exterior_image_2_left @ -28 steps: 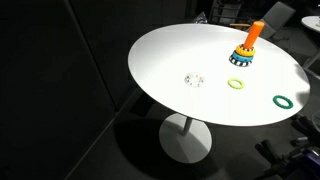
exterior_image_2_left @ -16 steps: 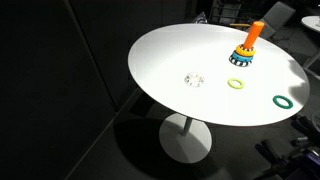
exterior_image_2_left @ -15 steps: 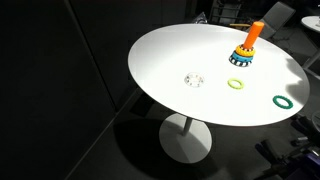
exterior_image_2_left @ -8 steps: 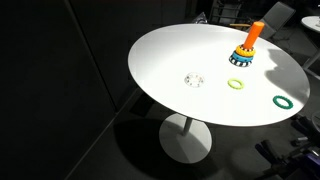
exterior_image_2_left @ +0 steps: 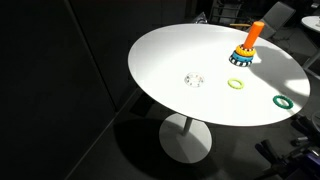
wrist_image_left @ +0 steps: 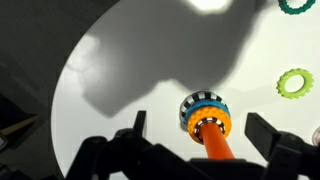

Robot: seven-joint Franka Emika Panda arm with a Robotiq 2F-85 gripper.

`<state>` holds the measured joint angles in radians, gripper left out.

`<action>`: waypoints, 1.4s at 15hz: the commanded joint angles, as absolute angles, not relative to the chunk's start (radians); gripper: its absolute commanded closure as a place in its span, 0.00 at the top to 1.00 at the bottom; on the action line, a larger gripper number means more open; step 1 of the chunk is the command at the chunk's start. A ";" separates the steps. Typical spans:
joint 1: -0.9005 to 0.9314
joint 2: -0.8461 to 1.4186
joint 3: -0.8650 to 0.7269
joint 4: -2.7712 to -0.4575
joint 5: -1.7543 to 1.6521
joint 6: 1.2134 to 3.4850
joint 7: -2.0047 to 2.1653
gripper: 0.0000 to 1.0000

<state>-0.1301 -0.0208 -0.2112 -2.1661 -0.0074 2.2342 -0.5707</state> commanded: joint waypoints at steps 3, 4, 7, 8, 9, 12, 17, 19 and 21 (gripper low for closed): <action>-0.140 0.060 -0.177 -2.084 0.071 2.165 -0.675 1.00; -0.141 0.072 -0.170 -2.076 0.079 2.149 -0.687 1.00; -0.144 0.101 -0.153 -2.054 0.069 2.105 -0.692 1.00; -0.144 0.107 -0.150 -2.048 0.050 2.092 -0.678 1.00; -0.145 0.083 -0.148 -2.093 0.054 2.137 -0.659 1.00; -0.145 0.098 -0.143 -2.080 0.054 2.121 -0.659 1.00; -0.146 0.099 -0.143 -2.075 0.054 2.118 -0.659 1.00; -0.146 0.099 -0.143 -2.075 0.054 2.118 -0.659 1.00; -0.146 0.099 -0.143 -2.075 0.054 2.118 -0.659 1.00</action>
<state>-0.1312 0.0993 -0.1584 -2.0775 0.0561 2.1208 -0.6610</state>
